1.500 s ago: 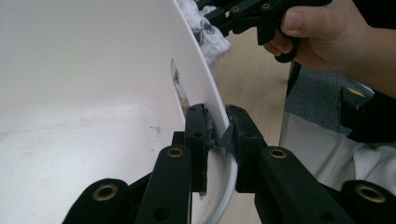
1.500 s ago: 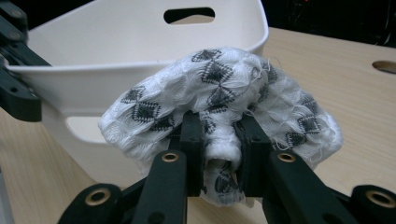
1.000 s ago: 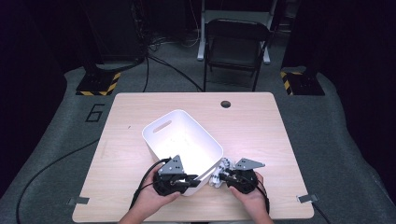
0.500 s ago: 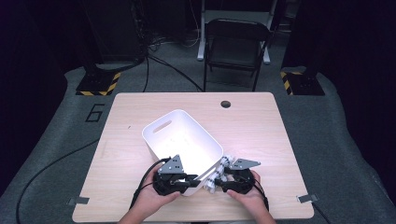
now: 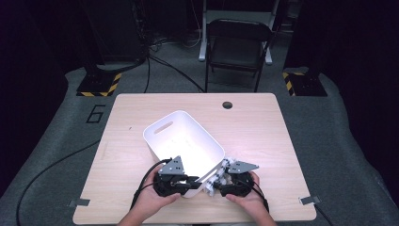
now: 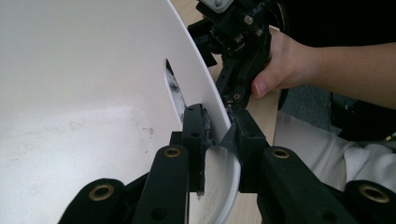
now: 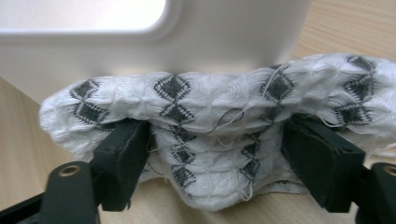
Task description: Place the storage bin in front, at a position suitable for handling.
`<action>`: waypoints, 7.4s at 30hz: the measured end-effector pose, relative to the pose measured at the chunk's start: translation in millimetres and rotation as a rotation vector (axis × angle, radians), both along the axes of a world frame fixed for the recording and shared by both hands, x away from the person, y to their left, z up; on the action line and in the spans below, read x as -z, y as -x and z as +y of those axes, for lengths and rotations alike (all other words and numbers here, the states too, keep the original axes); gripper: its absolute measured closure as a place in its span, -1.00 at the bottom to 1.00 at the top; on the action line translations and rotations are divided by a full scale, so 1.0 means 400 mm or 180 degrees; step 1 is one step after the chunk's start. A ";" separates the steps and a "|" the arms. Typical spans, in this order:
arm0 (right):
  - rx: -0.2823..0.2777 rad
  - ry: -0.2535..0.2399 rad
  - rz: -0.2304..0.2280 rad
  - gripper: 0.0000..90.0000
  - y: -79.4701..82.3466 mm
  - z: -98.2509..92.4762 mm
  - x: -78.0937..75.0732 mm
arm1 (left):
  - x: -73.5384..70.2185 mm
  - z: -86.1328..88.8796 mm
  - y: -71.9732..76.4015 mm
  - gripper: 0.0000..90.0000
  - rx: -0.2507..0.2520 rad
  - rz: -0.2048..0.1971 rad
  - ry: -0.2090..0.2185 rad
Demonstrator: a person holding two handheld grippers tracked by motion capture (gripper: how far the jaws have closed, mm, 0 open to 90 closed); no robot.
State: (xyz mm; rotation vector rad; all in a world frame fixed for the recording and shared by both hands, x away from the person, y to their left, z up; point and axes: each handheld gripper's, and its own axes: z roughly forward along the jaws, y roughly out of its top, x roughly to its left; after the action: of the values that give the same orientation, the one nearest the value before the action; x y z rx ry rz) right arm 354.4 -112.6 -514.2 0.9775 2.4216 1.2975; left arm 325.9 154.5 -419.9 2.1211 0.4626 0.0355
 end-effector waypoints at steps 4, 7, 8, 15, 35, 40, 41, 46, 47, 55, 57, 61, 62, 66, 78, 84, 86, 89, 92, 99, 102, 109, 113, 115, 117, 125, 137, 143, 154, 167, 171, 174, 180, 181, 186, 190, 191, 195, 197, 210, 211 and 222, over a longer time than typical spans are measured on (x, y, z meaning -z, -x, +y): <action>-0.0073 -0.0083 0.0065 -0.51 -0.013 -0.005 0.007 | 0.000 0.004 -0.002 0.74 0.0047 0.0011 -0.0001; -0.0216 -0.0175 0.0136 -0.37 -0.022 -0.015 0.012 | 0.000 0.005 -0.003 0.74 0.0082 0.0006 0.0008; -0.0230 -0.0169 0.0142 -0.32 -0.023 -0.017 0.011 | 0.000 0.006 -0.004 0.74 0.0092 0.0003 0.0007; -0.0269 -0.0243 0.0283 0.23 -0.035 -0.045 0.007 | 0.000 0.007 -0.004 0.73 0.0086 0.0007 0.0008; -0.0017 -0.0698 -0.0316 0.63 0.040 -0.058 -0.137 | 0.000 -0.006 0.008 0.74 -0.0089 -0.0081 -0.0031; -0.0027 -0.0618 -0.0244 0.63 0.037 -0.056 -0.139 | 0.000 -0.012 0.011 0.74 -0.0064 -0.0067 -0.0027; -0.0027 -0.0618 -0.0244 0.63 0.037 -0.056 -0.139 | 0.000 -0.012 0.011 0.74 -0.0064 -0.0067 -0.0027; -0.0065 -0.0268 0.0099 0.63 0.015 -0.045 -0.095 | 0.000 -0.011 0.011 0.73 -0.0045 -0.0034 -0.0015; -0.0085 -0.0189 0.0182 0.63 0.010 -0.041 -0.083 | 0.000 -0.011 0.011 0.73 -0.0045 -0.0037 -0.0016; -0.0093 0.0043 0.0184 0.63 0.010 -0.023 -0.067 | -0.001 -0.016 0.016 0.73 -0.0099 -0.0128 -0.0061; -0.0063 -0.0198 0.0008 0.62 0.026 -0.033 -0.099 | -0.001 -0.016 0.016 0.73 -0.0098 -0.0123 -0.0063; -0.0058 -0.0411 -0.0246 0.61 0.054 -0.037 -0.148 | -0.003 -0.021 0.019 0.74 -0.0107 -0.0129 -0.0082; -0.0076 -0.0392 -0.0293 0.61 0.056 -0.036 -0.152 | -0.002 -0.022 0.020 0.74 -0.0103 -0.0122 -0.0076; -0.0068 -0.0371 -0.0202 0.61 0.052 -0.033 -0.136 | -0.001 -0.026 0.022 0.73 -0.0132 -0.0112 -0.0055; -0.0111 0.0251 0.0293 0.60 0.016 -0.005 -0.045 | -0.002 -0.024 0.021 0.72 -0.0133 -0.0085 -0.0055; -0.0080 0.0185 0.0304 0.30 0.016 -0.016 -0.037 | -0.002 -0.025 0.022 0.72 -0.0170 -0.0081 -0.0052; -0.0054 0.0156 0.0301 0.27 0.019 -0.018 -0.037 | -0.001 -0.025 0.022 0.72 -0.0189 -0.0084 -0.0041; -0.0077 0.0081 0.0174 0.17 0.027 -0.025 -0.045 | 0.000 -0.025 0.020 0.72 -0.0230 -0.0086 -0.0025; -0.0072 -0.0005 0.0029 0.08 0.035 -0.031 -0.055 | 0.002 -0.020 0.016 0.72 -0.0231 -0.0051 -0.0001; -0.0036 -0.0005 -0.0139 -0.17 0.043 -0.031 -0.061 | 0.002 -0.020 0.015 0.72 -0.0234 -0.0053 0.0006; 0.0020 -0.0031 -0.0189 -0.32 0.044 -0.021 -0.058 | 0.003 -0.019 0.014 0.72 -0.0220 -0.0035 0.0020; 0.0046 0.0030 -0.0276 -0.55 0.042 0.014 -0.040 | 0.004 -0.019 0.013 0.73 -0.0189 -0.0037 0.0023; 0.0052 0.0125 -0.0299 -0.51 0.041 0.025 -0.032 | 0.002 -0.017 0.012 0.73 -0.0119 -0.0018 0.0013; 0.0066 0.0138 -0.0291 -0.44 0.038 0.022 -0.030 | 0.002 -0.017 0.012 0.73 -0.0115 -0.0018 0.0014; 0.0043 0.0125 -0.0217 -0.21 0.030 0.013 -0.026 | 0.002 -0.017 0.011 0.73 -0.0121 -0.0012 0.0018; 0.0098 -0.0165 0.0162 0.49 0.000 -0.025 -0.011 | 0.002 -0.015 0.011 0.72 -0.0165 -0.0025 0.0025; 0.0076 0.0151 0.0030 -0.42 0.011 0.008 0.009 | 0.005 -0.013 0.011 0.72 -0.0194 -0.0036 0.0047; 0.0166 0.0187 0.0049 -0.31 0.009 0.020 0.024 | 0.005 -0.013 0.008 0.72 -0.0153 -0.0029 0.0060; 0.0190 0.0068 0.0148 0.47 -0.001 -0.002 0.017 | 0.003 -0.008 0.007 0.72 -0.0157 -0.0020 0.0037; 0.0126 -0.0403 -0.0222 0.64 0.038 -0.025 -0.082 | 0.004 -0.010 0.008 0.72 -0.0215 -0.0032 0.0045; 0.0063 -0.0662 -0.0509 0.64 0.065 -0.036 -0.155 | 0.004 -0.015 0.011 0.72 -0.0221 -0.0022 0.0061; 0.0059 -0.0608 -0.0542 0.64 0.069 -0.033 -0.166 | 0.004 -0.017 0.012 0.72 -0.0204 -0.0066 0.0036; 0.0045 -0.0490 -0.0370 0.65 0.057 -0.029 -0.141 | 0.003 -0.022 0.015 0.72 -0.0189 -0.0032 0.0040; 0.0051 -0.0467 -0.0335 0.65 0.056 -0.028 -0.135 | 0.003 -0.022 0.015 0.72 -0.0189 -0.0032 0.0040; 0.0038 -0.0246 -0.0061 0.65 0.038 -0.022 -0.093 | 0.001 -0.023 0.017 0.72 -0.0153 -0.0012 0.0013; 0.0042 -0.0136 0.0094 0.64 0.029 -0.017 -0.070 | 0.001 -0.026 0.020 0.72 -0.0155 -0.0010 0.0011; 0.0055 -0.0096 0.0142 0.64 0.030 -0.017 -0.066 | 0.001 -0.028 0.021 0.72 -0.0164 0.0000 0.0012; 0.0061 -0.0041 0.0184 0.64 0.030 -0.017 -0.055 | -0.003 -0.029 0.022 0.71 -0.0184 0.0013 -0.0024; 0.0058 -0.0043 0.0174 0.63 0.032 -0.018 -0.055 | -0.004 -0.030 0.023 0.70 -0.0191 -0.0008 -0.0062; 0.0054 -0.0057 0.0163 0.62 0.032 -0.023 -0.051 | -0.060 0.042 -0.001 0.27 -0.0363 0.0123 0.0285; 0.0056 -0.0063 0.0161 0.62 0.032 -0.022 -0.050 | -0.063 0.050 -0.003 0.26 -0.0391 0.0142 0.0298; 0.0072 -0.0080 0.0119 0.62 0.034 -0.020 -0.048 | -0.066 0.138 -0.047 0.14 -0.0814 0.0012 0.0237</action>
State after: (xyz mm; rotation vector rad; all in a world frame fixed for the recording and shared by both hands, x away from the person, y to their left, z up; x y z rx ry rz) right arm 341.0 -120.6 -495.0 1.0418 2.4199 1.3169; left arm 344.9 209.5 -393.5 1.9782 0.7240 0.1581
